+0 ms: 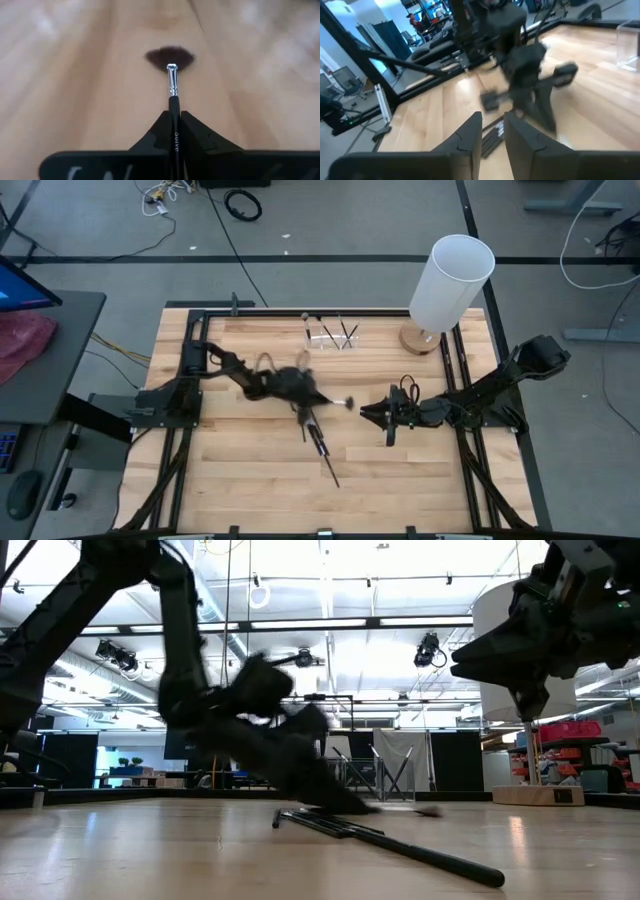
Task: Pick & Place Makeup Supplies
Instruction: Put the black makeup brush into the transparent organizer
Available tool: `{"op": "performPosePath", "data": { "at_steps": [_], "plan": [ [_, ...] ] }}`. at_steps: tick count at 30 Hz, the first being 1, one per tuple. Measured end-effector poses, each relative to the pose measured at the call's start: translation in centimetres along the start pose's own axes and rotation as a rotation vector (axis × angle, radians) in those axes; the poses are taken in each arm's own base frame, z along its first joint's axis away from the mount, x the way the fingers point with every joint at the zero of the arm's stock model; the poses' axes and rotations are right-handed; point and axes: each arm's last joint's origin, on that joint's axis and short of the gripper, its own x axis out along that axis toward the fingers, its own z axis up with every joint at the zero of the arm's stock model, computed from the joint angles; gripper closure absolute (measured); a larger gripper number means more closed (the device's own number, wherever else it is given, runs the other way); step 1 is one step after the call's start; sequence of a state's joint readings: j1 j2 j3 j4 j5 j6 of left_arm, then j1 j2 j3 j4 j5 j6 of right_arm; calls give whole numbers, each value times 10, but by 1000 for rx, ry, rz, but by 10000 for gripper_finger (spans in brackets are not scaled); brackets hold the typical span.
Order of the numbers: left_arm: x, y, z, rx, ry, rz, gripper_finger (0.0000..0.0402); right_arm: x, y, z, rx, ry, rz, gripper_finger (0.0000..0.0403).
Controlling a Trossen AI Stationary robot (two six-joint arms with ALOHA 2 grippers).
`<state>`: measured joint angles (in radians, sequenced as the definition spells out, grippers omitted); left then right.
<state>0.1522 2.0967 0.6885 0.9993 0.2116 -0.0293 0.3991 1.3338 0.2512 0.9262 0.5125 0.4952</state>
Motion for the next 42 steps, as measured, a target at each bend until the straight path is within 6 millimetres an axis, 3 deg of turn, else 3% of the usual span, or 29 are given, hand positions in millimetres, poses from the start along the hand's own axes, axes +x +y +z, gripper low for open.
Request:
{"op": "performPosePath", "data": {
  "at_steps": [5, 9, 14, 20, 23, 27, 33, 42],
  "plan": [
    [-55, 14, -7, -155, -305, -54, 381, 0, 0, 1, 25, -9, -2, 321],
    [-78, 16, -12, -197, -300, -26, 381, 8, -3, 5, 27, -33, -52, 321],
    [-83, 7, 6, -144, -366, -70, 379, 41, -6, 8, -19, -2, -80, 311],
    [-89, -3, 30, -72, -459, -116, 381, 91, -18, -3, -56, 39, -167, 267],
    [-93, -7, 35, -56, -478, -124, 377, 107, -17, 1, -103, -47, -151, 245],
    [-98, -8, 41, -38, -506, -137, 379, 112, -8, 17, -169, -196, -103, 232],
    [-99, -12, 47, -12, -534, -150, 377, 123, -5, 32, -201, -254, -123, 263],
    [-98, -16, 45, -11, -522, -167, 376, 130, -2, 39, -256, -247, -127, 356]
  ]
}}
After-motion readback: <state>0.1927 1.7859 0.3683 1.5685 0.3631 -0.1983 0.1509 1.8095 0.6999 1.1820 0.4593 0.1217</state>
